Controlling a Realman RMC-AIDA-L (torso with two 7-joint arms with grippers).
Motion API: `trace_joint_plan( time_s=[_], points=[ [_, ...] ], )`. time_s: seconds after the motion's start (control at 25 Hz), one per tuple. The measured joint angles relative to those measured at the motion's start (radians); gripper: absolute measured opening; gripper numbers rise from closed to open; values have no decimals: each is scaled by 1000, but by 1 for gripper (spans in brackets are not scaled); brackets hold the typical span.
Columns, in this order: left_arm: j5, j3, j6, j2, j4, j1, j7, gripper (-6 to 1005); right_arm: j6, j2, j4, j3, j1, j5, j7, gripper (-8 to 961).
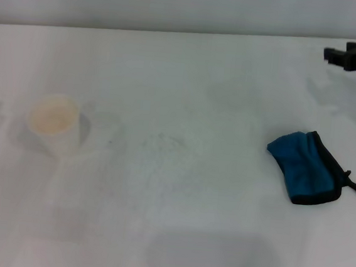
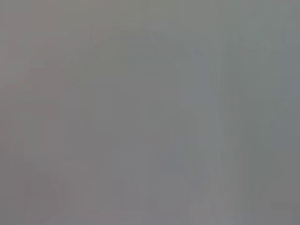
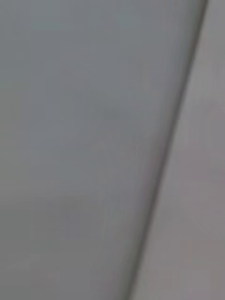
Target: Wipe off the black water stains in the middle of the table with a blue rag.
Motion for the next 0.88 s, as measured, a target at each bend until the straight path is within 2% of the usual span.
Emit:
trace_joint_plan(
  time_s=[0.16,0.24,0.36,0.6,0.72,0.88],
  points=[
    [-15,-1,0,0,-17,-4,-2,892,-43,1,134,82,-13,326,-287,533],
    [-27,-2,-1,0,-18,-14,-4,892,-9,0,236,149,-19,531,-475,532],
    [-38,-1,-2,-1,-18,-29,-4,892,84,-1,386,263,-21,742,-713,532],
    [-53,-1,-36,1,-34,-64,-4,892,334,3,694,442,-14,1058,-1247,532],
    [-54,-1,-39,0,-37,-71,-5,892,438,4,828,472,-11,1221,-1485,532],
    [-76,-3,-41,-1,-33,-75,-5,892,474,6,899,478,-1,1312,-1665,532]
  ],
)
